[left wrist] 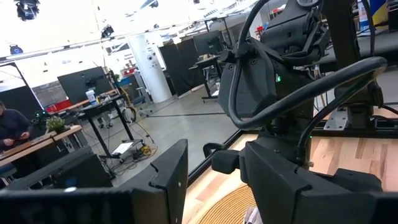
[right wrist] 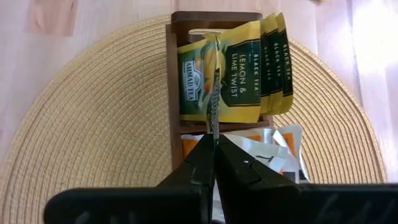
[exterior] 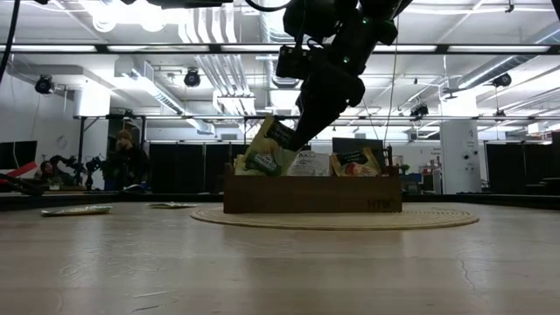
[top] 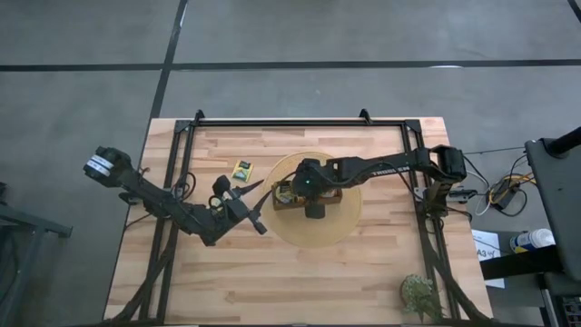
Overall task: Pick & Place Tea
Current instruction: Put the yellow tea bag into the left section of the wooden organizer
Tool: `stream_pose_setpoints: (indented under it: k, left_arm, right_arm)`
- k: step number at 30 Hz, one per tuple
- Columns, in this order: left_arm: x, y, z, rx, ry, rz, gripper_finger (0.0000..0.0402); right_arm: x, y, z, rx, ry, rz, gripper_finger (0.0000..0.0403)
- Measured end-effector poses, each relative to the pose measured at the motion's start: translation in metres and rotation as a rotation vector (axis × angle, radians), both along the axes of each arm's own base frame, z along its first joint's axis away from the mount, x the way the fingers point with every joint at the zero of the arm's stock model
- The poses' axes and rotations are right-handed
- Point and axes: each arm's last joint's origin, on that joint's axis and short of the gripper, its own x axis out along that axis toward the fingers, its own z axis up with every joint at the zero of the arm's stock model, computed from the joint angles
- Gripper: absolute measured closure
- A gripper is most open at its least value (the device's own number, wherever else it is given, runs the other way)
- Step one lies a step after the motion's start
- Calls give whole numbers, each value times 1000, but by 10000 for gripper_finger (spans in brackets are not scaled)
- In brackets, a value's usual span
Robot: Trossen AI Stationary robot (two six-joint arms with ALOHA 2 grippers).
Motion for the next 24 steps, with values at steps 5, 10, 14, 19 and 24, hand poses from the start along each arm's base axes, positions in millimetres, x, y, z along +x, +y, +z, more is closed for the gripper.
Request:
stream_pose_setpoints:
  k: [5, 10, 14, 19, 24]
  left_arm:
    - [0, 0, 0, 0, 0, 0, 248]
    - [0, 0, 0, 0, 0, 0, 248]
    - [0, 0, 0, 0, 0, 0, 248]
    - [0, 0, 0, 0, 0, -1, 248]
    - [0, -1, 0, 0, 0, -3, 248]
  right_arm:
    - [1, 0, 0, -10, -9, -4, 394]
    - [1, -1, 1, -12, -16, -3, 394]
    - [3, -1, 2, -16, -34, -2, 392]
    - [2, -1, 1, -29, -28, 17, 370]
    - [1, -2, -3, -76, -16, -10, 327]
